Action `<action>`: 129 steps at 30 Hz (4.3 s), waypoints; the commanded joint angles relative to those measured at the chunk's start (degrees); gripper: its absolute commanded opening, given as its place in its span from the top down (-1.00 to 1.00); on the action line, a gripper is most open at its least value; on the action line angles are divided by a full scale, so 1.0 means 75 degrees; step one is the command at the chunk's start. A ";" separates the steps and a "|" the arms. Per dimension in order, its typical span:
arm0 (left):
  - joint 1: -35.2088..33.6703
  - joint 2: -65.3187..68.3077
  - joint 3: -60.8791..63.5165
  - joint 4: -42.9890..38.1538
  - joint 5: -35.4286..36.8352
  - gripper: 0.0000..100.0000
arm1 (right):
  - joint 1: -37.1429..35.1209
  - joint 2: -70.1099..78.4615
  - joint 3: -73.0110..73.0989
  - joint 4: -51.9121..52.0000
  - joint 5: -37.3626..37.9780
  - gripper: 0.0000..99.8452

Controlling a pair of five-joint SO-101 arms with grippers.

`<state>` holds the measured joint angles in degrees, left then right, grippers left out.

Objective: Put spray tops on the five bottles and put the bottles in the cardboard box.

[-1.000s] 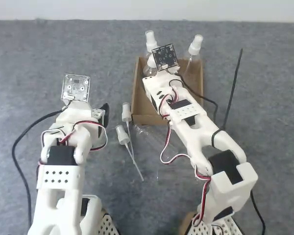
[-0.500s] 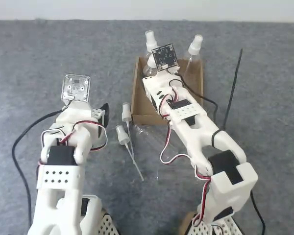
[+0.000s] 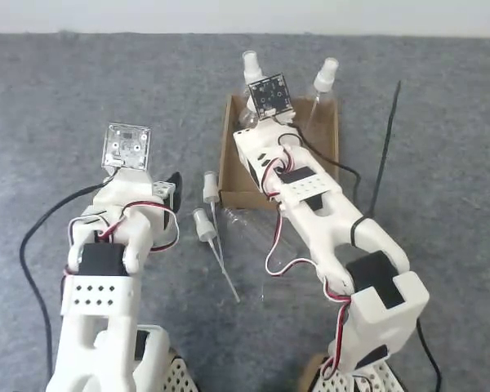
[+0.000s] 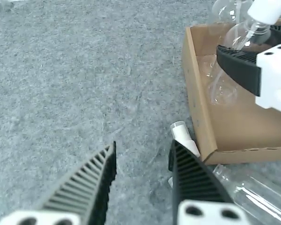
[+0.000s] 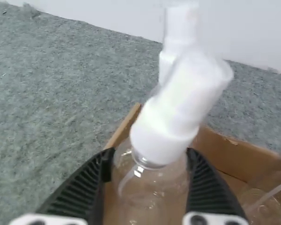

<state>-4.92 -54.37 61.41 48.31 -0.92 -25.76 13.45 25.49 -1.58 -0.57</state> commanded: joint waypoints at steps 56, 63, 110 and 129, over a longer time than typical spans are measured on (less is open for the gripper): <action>0.0000 0.0059 -0.0334 -0.0211 0.0047 0.67 | -0.0076 -0.0568 -0.1899 0.1225 -0.0023 0.44; 0.0000 0.0047 -0.0334 -0.0211 0.0047 0.67 | -0.0053 -0.1213 -0.2837 0.2315 -0.0023 0.44; 0.0000 0.0082 -0.0334 -0.0199 0.0047 0.67 | -0.0873 -0.7320 0.4044 1.0684 0.6166 0.33; 0.0000 0.0082 -0.0334 -0.0188 0.0047 0.67 | -0.1190 -0.7308 0.4947 1.0180 0.6353 0.33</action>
<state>-4.92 -53.85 61.41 48.31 -0.92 -34.64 -40.79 61.80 77.27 46.64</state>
